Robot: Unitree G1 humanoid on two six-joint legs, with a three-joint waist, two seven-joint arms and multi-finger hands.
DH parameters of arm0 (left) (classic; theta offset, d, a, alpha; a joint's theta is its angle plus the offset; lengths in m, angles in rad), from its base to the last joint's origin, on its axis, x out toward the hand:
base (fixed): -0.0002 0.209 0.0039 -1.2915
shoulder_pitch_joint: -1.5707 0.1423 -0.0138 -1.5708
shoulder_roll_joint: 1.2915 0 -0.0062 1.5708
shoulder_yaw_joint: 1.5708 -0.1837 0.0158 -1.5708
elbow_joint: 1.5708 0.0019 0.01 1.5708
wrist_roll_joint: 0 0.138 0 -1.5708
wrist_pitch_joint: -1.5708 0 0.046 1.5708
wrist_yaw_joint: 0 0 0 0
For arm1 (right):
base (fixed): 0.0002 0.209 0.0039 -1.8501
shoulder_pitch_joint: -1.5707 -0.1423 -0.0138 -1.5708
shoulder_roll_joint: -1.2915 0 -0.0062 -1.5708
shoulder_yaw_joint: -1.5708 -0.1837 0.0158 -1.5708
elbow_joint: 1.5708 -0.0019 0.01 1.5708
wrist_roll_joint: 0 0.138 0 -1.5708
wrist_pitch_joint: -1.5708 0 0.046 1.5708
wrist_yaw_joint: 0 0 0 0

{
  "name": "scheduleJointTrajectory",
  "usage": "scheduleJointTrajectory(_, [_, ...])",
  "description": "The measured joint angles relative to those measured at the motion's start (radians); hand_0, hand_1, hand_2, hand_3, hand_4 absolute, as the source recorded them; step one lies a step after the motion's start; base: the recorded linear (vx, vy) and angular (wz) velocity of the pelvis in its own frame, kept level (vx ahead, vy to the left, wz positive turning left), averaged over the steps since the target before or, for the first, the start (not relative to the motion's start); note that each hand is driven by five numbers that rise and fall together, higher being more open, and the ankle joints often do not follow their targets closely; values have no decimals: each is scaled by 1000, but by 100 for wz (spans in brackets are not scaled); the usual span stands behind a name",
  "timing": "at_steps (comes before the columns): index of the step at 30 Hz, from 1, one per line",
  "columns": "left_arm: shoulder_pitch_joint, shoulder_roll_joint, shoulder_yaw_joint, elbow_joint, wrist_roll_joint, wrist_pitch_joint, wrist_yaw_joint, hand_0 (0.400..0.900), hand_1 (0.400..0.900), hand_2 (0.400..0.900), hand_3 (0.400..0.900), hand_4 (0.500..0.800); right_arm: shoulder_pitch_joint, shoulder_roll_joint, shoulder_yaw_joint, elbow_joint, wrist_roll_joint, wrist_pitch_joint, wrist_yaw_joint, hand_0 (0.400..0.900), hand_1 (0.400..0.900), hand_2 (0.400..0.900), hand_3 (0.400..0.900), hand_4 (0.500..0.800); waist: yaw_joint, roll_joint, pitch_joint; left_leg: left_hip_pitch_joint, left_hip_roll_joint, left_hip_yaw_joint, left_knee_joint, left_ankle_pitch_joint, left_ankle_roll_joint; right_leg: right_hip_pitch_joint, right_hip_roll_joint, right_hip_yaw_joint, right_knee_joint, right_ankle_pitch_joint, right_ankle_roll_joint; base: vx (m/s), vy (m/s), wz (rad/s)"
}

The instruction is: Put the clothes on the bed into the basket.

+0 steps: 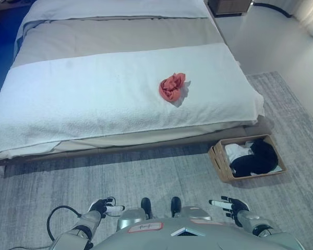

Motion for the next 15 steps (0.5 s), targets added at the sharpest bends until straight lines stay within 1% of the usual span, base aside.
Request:
scheduleJointTrajectory(7, [2, 0, 0, -1, 0, 0, -3, 900, 900, 900, 900, 800, 0, 0, 0, 3, 0, 0, 0, 900, 900, 900, 900, 800, 0, 2, -4, -1, 0, -1, 0, 0, 0, 1, -1, -11, 0, 0, 0, 0, 1, 1])
scheduleJointTrajectory(11, [7, -1, -3, -22, -1, 0, -3, 900, 900, 900, 900, 800, 1, 0, 0, 10, 0, 0, 0, 900, 900, 900, 900, 800, 0, 8, -8, -3, 0, -3, 0, -1, 1, 0, -1, -14, 0, 0, 0, -2, 8, 4])
scheduleJointTrajectory(15, [7, -1, -6, -24, -2, 0, -4, 900, 900, 900, 900, 800, 1, 0, 0, 11, 0, 0, 0, 900, 900, 900, 900, 800, 0, 13, -11, -6, 0, -10, 0, -2, 3, -1, -1, -16, 0, 0, 0, 0, 0, 0])
